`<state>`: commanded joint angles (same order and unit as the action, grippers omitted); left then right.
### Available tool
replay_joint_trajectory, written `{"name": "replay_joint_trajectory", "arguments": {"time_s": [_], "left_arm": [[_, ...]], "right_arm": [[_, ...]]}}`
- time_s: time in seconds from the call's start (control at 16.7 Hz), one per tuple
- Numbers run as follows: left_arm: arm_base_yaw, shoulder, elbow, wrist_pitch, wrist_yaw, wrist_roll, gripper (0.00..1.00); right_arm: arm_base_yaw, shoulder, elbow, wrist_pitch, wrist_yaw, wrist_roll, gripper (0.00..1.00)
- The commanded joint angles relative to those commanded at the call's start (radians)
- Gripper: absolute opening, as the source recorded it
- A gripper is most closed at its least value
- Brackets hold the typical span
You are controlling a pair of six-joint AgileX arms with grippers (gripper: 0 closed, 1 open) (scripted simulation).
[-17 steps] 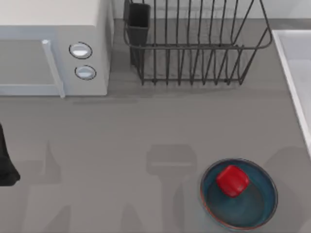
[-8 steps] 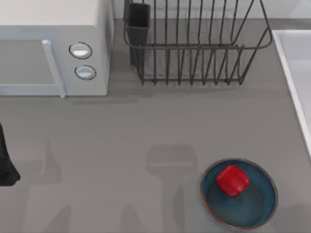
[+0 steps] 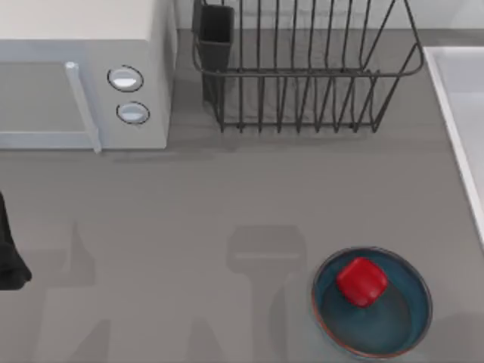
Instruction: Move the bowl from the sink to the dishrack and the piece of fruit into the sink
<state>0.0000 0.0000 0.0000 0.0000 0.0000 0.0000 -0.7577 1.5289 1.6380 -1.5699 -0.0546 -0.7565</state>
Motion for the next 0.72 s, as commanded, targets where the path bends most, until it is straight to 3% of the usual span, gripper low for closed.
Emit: {"name": "replay_joint_trajectory", "arguments": {"time_s": [0.3, 0.72], "left_arm": [[0.0, 0.0, 0.0, 0.0, 0.0, 0.0, 1.0], [0.0, 0.0, 0.0, 0.0, 0.0, 0.0, 1.0]], "right_arm": [[0.265, 0.034, 0.04, 0.226, 0.14, 0.16, 0.0], [0.925, 0.12, 0.058, 0.751, 0.459, 0.466, 0.0]]}}
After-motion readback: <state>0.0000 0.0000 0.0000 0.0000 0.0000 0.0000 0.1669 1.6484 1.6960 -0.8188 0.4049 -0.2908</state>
